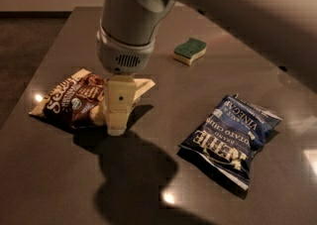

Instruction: Move brown chip bag near sponge

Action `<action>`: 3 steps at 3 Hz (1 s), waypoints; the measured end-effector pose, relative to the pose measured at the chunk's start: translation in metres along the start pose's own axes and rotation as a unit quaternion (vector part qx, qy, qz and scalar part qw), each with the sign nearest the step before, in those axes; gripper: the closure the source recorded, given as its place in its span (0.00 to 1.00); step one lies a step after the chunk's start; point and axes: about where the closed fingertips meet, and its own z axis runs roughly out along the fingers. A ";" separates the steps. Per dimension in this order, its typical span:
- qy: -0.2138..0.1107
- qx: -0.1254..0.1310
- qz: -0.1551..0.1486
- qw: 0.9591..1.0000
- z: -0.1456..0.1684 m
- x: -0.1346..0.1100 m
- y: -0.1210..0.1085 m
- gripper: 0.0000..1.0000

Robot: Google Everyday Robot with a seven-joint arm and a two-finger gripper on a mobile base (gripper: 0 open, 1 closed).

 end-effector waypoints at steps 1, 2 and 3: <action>0.001 -0.013 -0.020 1.000 0.021 -0.010 0.000 0.00; 0.004 -0.012 -0.036 0.999 0.037 -0.018 -0.006 0.03; 0.006 -0.010 -0.041 0.999 0.044 -0.018 -0.011 0.26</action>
Offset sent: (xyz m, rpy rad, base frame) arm 0.0094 0.0436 -0.0433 -0.0275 -0.0017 0.1041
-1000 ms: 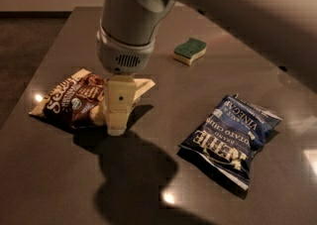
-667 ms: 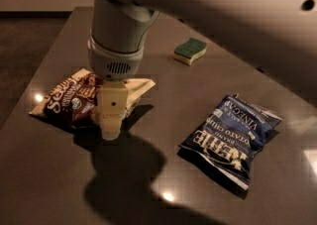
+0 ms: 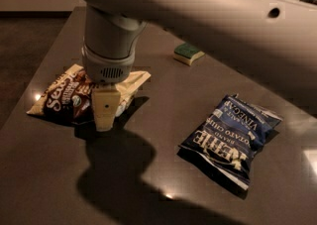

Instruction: Move brown chip bag near sponge

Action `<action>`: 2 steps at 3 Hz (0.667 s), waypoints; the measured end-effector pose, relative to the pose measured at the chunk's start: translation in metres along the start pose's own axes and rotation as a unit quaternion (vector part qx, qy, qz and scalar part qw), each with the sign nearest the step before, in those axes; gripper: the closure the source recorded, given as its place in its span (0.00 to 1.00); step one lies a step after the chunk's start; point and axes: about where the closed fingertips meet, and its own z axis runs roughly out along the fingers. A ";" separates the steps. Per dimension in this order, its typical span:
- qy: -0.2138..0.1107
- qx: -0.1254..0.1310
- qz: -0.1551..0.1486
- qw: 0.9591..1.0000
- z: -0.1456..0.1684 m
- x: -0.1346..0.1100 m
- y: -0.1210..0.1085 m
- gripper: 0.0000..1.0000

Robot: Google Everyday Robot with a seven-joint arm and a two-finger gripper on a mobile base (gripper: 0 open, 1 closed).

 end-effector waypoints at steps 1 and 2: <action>0.000 -0.004 0.003 1.000 0.001 0.002 -0.006 0.49; -0.002 0.001 0.008 1.000 -0.008 0.002 -0.014 0.73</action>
Offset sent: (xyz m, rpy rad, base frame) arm 0.0232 -0.0041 0.0193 0.0165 0.0051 -0.0328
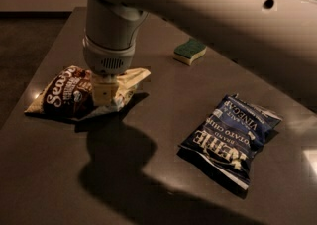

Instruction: Move brown chip bag near sponge

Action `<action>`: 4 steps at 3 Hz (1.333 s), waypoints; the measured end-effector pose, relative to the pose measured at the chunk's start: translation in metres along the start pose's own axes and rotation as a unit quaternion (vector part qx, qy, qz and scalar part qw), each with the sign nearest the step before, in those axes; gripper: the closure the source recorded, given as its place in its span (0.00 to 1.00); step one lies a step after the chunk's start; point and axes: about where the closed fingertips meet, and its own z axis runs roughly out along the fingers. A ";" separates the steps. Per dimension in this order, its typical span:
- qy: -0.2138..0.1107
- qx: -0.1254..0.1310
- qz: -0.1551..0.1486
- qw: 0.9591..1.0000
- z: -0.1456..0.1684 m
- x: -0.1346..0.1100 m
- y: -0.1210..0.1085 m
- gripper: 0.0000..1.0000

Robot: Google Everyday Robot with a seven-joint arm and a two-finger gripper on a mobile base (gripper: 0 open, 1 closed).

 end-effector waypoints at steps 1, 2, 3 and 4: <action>-0.001 0.014 0.011 1.000 -0.014 0.005 -0.013 0.96; 0.002 0.034 0.031 0.999 -0.029 0.020 -0.031 1.00; 0.012 0.052 0.067 0.996 -0.043 0.050 -0.052 1.00; 0.025 0.068 0.107 0.992 -0.056 0.091 -0.069 1.00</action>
Offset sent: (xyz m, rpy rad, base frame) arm 0.0607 -0.0430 0.0465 0.0329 -0.0739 -0.1528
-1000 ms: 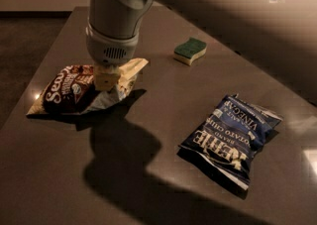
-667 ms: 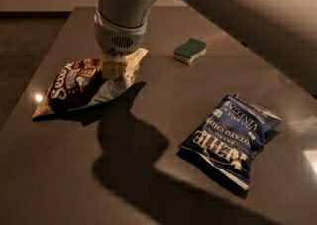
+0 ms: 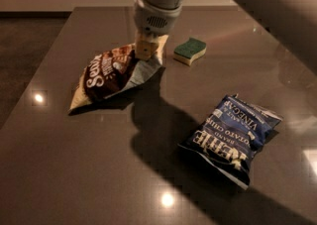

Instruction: Move brown chip bag near sponge

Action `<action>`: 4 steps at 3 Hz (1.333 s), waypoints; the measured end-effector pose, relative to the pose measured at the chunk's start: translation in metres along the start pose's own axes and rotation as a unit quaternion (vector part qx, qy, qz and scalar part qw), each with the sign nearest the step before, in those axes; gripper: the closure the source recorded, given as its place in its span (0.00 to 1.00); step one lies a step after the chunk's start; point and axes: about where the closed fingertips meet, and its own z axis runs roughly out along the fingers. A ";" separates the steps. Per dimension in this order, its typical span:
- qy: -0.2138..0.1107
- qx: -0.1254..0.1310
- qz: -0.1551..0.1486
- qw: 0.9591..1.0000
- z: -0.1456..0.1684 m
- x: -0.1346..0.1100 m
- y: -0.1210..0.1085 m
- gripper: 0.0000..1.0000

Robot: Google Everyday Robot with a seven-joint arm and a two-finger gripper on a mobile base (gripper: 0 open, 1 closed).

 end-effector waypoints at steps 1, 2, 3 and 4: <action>0.010 0.014 0.041 0.999 -0.010 0.044 -0.020 1.00; 0.015 0.022 0.074 0.997 -0.024 0.095 -0.025 1.00; 0.021 0.024 0.099 0.995 -0.035 0.139 -0.020 1.00; 0.028 0.032 0.117 0.992 -0.042 0.163 -0.021 1.00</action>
Offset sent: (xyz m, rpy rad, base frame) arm 0.0259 -0.1526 0.0006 0.0154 0.0143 -0.2212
